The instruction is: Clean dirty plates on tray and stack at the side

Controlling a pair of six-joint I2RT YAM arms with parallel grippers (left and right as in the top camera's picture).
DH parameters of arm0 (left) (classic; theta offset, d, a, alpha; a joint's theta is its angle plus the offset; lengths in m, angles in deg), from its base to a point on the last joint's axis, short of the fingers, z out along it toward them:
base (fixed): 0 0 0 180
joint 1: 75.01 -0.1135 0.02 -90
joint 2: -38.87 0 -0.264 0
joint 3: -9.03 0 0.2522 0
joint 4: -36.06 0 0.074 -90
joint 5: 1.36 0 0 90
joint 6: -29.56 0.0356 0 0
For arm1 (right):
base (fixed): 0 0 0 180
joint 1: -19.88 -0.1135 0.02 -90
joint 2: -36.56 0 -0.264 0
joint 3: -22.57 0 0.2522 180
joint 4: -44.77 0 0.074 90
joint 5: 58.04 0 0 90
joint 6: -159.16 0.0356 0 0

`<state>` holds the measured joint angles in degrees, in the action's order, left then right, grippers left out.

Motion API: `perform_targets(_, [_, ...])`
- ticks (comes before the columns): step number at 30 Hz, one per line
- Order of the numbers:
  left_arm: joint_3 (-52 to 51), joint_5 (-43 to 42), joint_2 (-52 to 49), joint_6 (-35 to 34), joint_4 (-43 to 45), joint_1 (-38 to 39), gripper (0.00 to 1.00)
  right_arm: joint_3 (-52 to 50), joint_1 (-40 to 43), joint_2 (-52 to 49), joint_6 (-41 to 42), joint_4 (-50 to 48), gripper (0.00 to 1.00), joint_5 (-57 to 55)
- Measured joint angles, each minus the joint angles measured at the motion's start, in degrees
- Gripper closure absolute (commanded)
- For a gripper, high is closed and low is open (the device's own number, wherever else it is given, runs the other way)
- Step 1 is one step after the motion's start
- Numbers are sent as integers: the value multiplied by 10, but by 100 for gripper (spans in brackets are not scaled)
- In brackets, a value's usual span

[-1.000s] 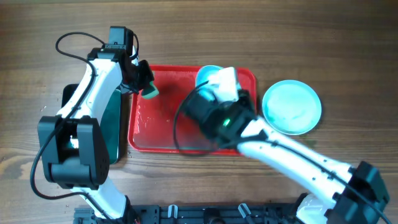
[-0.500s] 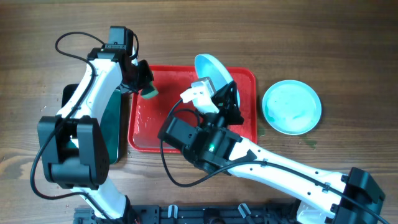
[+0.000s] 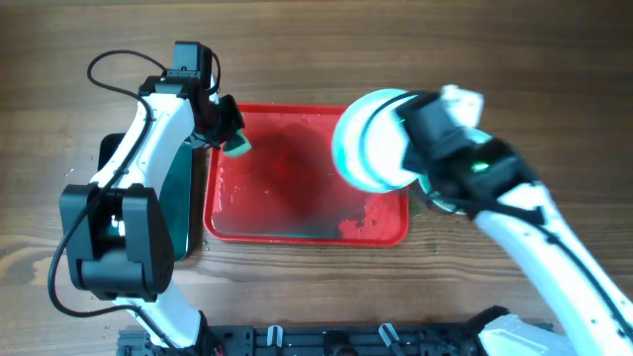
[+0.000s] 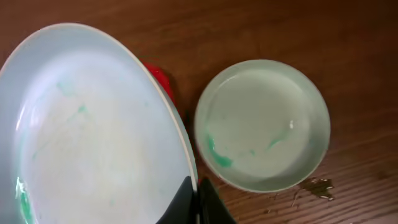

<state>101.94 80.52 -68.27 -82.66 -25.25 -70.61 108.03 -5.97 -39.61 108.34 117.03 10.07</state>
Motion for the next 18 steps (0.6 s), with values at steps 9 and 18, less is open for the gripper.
perform_targets(9, [0,2,0,0,0,0,96,-87,309,7,-68,-20,96,131])
perform_targets(18, [0,2,0,0,0,0,96,-230,370,-14,-76,-147,35,149])
